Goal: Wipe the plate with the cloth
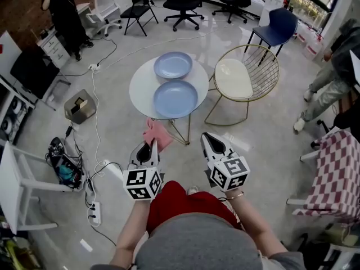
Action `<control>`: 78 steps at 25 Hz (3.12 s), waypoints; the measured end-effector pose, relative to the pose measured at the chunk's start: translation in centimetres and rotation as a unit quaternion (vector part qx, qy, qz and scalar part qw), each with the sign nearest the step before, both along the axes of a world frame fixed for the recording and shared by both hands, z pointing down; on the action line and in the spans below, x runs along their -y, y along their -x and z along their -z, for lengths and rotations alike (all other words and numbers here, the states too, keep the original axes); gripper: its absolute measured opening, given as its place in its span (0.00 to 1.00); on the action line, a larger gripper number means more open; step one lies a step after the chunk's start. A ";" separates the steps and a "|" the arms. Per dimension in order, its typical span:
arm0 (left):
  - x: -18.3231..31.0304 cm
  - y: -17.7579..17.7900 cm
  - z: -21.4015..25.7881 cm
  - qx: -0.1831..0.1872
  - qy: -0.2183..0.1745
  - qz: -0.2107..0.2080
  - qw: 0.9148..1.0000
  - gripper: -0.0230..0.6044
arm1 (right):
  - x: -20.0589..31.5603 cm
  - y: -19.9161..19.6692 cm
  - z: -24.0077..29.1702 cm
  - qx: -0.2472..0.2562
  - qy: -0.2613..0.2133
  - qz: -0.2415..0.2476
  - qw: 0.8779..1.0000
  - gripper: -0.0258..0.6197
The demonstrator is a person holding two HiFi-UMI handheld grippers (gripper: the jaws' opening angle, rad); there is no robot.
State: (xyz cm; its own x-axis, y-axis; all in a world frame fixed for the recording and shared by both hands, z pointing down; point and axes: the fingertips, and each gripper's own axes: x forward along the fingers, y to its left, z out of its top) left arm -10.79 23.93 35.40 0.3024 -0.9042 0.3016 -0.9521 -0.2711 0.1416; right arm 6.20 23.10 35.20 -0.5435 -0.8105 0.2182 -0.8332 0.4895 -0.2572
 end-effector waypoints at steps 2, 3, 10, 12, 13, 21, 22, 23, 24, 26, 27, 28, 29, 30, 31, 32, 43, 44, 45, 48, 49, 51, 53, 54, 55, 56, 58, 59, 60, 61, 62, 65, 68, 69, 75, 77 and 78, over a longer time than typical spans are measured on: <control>0.2 -0.1 0.0 -0.001 0.000 0.002 1.000 0.08 | 0.3 -0.1 -0.1 0.005 0.001 0.000 1.000 0.09; 0.3 -0.1 -0.1 0.000 0.001 0.003 1.000 0.08 | 0.5 -0.1 -0.2 0.007 0.002 0.000 1.000 0.09; 2.9 -0.5 -0.6 0.007 0.008 0.006 1.000 0.08 | 2.8 -1.4 -1.0 0.009 0.008 -0.008 1.000 0.09; 4.4 0.1 -0.8 0.007 0.010 0.005 1.000 0.08 | 3.9 -1.0 -1.1 0.010 0.011 -0.012 1.000 0.09; 5.2 0.4 -0.8 0.006 0.010 0.005 1.000 0.09 | 4.6 -0.8 -1.1 0.010 0.012 -0.013 1.000 0.09; 13.5 1.3 -2.5 -0.005 0.020 -0.006 1.000 0.08 | 11.6 -0.6 -2.7 -0.005 0.031 -0.032 0.999 0.09; 14.7 1.6 -2.7 -0.006 0.023 -0.007 1.000 0.08 | 12.6 -0.4 -2.9 -0.006 0.034 -0.033 0.999 0.09; 15.9 1.8 -3.0 -0.007 0.027 -0.009 1.000 0.08 | 13.7 -0.1 -3.1 -0.008 0.037 -0.034 0.999 0.09; 17.0 2.1 -3.2 -0.009 0.030 -0.011 0.999 0.08 | 14.8 0.1 -3.3 -0.010 0.041 -0.036 0.998 0.09; 19.3 2.8 -3.6 -0.013 0.036 -0.016 0.999 0.08 | 17.0 0.9 -3.7 -0.012 0.048 -0.041 0.998 0.09; 20.3 3.1 -3.8 -0.015 0.039 -0.018 0.999 0.08 | 18.0 1.3 -3.8 -0.014 0.051 -0.042 0.998 0.09; 21.3 3.5 -4.0 -0.017 0.041 -0.020 0.999 0.08 | 19.0 1.8 -3.9 -0.016 0.053 -0.043 0.998 0.09; 22.3 4.0 -4.1 -0.017 0.043 -0.022 0.999 0.08 | 19.9 2.4 -4.0 -0.018 0.055 -0.043 0.997 0.09; 23.2 4.4 -4.3 -0.017 0.045 -0.024 0.999 0.09 | 20.8 2.9 -4.1 -0.021 0.056 -0.043 0.997 0.09; 24.3 4.8 -4.4 -0.018 0.046 -0.026 0.998 0.08 | 21.6 3.3 -4.2 -0.023 0.056 -0.045 0.997 0.09; 25.3 5.1 -4.5 -0.019 0.047 -0.028 0.998 0.08 | 22.5 3.6 -4.2 -0.025 0.057 -0.047 0.997 0.09; 32.7 5.1 -6.2 -0.028 0.070 -0.071 0.995 0.08 | 28.3 3.0 -5.4 -0.066 0.076 -0.088 0.991 0.09; 33.1 5.0 -6.3 -0.028 0.073 -0.072 0.994 0.08 | 28.6 2.9 -5.5 -0.069 0.078 -0.089 0.991 0.09; 33.4 4.9 -6.4 -0.028 0.075 -0.074 0.994 0.08 | 28.9 2.8 -5.5 -0.071 0.080 -0.090 0.990 0.09; 34.2 4.9 -7.1 -0.023 0.090 -0.079 0.993 0.08 | 29.7 2.8 -5.9 -0.071 0.086 -0.093 0.989 0.09; 34.4 4.9 -7.4 -0.021 0.096 -0.080 0.992 0.08 | 30.0 2.9 -6.1 -0.071 0.088 -0.093 0.989 0.09; 34.7 4.8 -7.8 -0.016 0.103 -0.083 0.991 0.08 | 30.5 3.1 -6.6 -0.071 0.093 -0.090 0.989 0.09; 35.1 4.7 -8.2 -0.011 0.107 -0.088 0.990 0.09 | 30.8 3.2 -7.3 -0.072 0.099 -0.089 0.989 0.09; 35.2 4.6 -8.4 -0.009 0.109 -0.090 0.990 0.08 | 30.8 3.2 -7.6 -0.072 0.103 -0.088 0.988 0.09; 35.4 4.4 -8.6 -0.008 0.112 -0.092 0.989 0.08 | 30.9 3.1 -7.9 -0.074 0.106 -0.088 0.988 0.09; 35.6 4.2 -8.8 -0.006 0.115 -0.094 0.989 0.08 | 30.9 2.9 -8.1 -0.076 0.108 -0.088 0.987 0.09; 36.1 3.5 -9.4 -0.003 0.121 -0.100 0.988 0.08 | 31.1 2.4 -8.5 -0.078 0.113 -0.089 0.986 0.09; 36.4 3.0 -9.7 -0.001 0.124 -0.103 0.987 0.08 | 31.2 2.0 -8.6 -0.079 0.116 -0.091 0.986 0.09; 36.8 2.5 -10.0 0.001 0.128 -0.107 0.986 0.08 | 31.3 1.6 -8.8 -0.078 0.119 -0.093 0.985 0.09; 37.0 1.9 -10.3 0.003 0.132 -0.111 0.985 0.08 | 31.3 1.2 -9.0 -0.077 0.123 -0.095 0.985 0.09; 37.2 1.3 -10.6 0.005 0.136 -0.116 0.984 0.08 | 31.2 0.8 -9.2 -0.077 0.127 -0.097 0.984 0.09; 37.5 -0.9 -11.5 0.010 0.146 -0.135 0.980 0.08 | 31.0 -0.3 -10.0 -0.075 0.139 -0.102 0.982 0.09; 37.8 -3.2 -12.4 0.013 0.155 -0.156 0.975 0.08 | 30.9 -1.1 -11.0 -0.075 0.150 -0.107 0.980 0.09; 37.8 -3.9 -12.7 0.013 0.157 -0.163 0.974 0.08 | 30.8 -1.4 -11.3 -0.074 0.153 -0.109 0.979 0.09; 38.1 -8.5 -14.6 0.016 0.174 -0.201 0.964 0.08 | 30.6 -2.9 -12.6 -0.074 0.167 -0.115 0.976 0.09; 37.8 -10.0 -15.2 0.020 0.180 -0.215 0.960 0.08 | 30.5 -3.3 -12.8 -0.073 0.170 -0.118 0.976 0.09; 37.7 -10.7 -15.5 0.022 0.182 -0.222 0.958 0.08 | 30.5 -3.5 -12.9 -0.073 0.172 -0.119 0.975 0.09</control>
